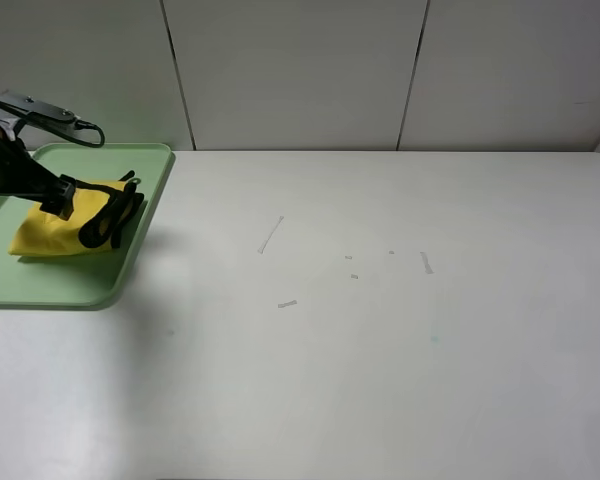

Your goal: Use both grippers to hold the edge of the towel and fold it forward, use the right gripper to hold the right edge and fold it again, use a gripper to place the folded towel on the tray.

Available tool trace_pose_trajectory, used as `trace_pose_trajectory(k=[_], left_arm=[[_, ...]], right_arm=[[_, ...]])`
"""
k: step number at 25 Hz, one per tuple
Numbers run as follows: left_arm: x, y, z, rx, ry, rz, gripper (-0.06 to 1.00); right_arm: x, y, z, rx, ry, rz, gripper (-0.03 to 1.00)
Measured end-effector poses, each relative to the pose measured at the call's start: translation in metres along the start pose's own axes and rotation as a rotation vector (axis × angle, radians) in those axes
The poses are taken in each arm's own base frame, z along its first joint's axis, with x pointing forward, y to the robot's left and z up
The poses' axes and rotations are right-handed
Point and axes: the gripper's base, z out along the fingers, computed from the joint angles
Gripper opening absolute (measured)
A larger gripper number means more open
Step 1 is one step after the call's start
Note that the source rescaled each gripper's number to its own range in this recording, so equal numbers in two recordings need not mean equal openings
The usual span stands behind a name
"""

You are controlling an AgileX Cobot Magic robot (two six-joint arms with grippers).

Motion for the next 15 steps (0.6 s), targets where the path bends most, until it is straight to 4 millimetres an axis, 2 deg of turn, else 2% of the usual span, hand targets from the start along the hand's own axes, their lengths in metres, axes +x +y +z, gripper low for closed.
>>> trace_pose_trajectory(k=[9,15], left_arm=[[0.029,-0.004,-0.053,0.012,-0.047,-0.082,1.00],[0.044,-0.007,-0.107,0.011,-0.074,-0.139,1.00]], right_arm=[[0.000,0.000,0.000,0.000,0.000,0.000,1.00],[0.000,0.000,0.000,0.000,0.000,0.000,1.00]])
